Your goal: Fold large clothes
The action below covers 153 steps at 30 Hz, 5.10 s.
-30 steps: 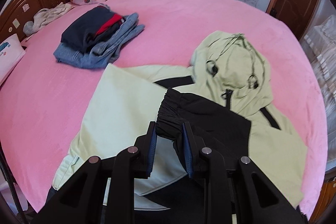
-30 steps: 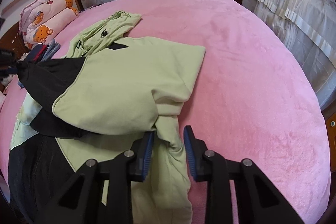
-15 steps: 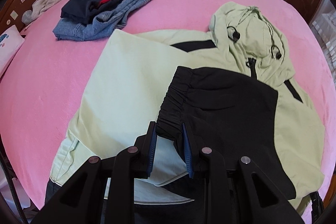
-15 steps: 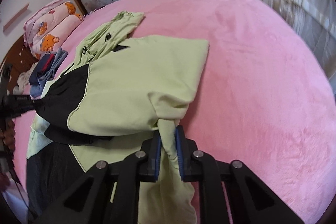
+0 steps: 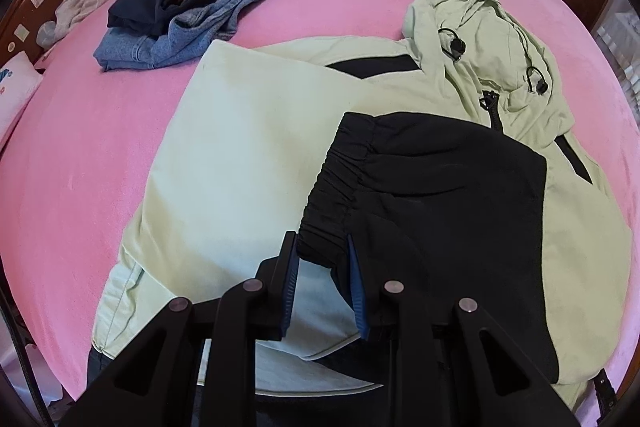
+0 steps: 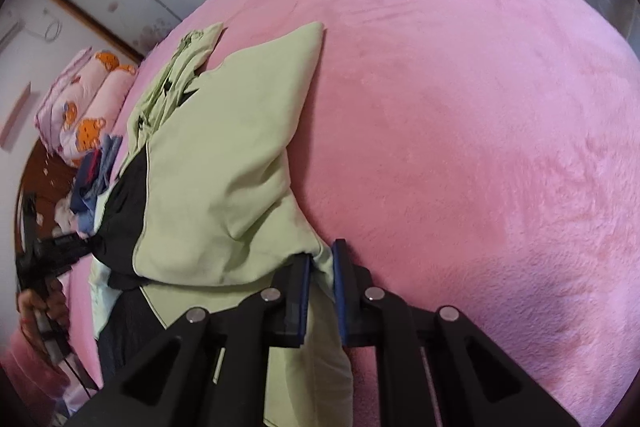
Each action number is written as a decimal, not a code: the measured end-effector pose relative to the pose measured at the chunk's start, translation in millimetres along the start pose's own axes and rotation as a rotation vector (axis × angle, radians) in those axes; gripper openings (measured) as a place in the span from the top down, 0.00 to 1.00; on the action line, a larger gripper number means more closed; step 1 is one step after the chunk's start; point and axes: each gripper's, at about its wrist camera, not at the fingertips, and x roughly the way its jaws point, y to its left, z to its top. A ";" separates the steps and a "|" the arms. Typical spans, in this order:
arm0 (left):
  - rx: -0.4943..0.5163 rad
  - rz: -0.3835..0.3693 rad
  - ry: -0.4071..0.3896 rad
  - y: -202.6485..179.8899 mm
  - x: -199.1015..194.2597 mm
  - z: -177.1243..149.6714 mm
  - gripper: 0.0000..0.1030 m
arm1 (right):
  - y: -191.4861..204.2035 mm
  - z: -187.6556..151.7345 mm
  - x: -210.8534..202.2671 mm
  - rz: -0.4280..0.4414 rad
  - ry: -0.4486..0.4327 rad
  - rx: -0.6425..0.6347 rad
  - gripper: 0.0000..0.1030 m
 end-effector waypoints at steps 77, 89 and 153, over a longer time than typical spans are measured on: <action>0.184 -0.053 0.035 -39.2 -14.7 -45.3 0.96 | 77.3 24.9 -9.1 -0.166 -0.011 -0.214 1.00; 0.265 -0.312 0.141 -131.0 -23.2 -39.6 0.96 | 147.3 35.7 51.5 0.123 0.061 -0.196 1.00; 0.372 -0.257 0.190 -51.5 -33.7 188.2 0.65 | 127.0 242.4 68.4 0.045 0.296 0.106 0.99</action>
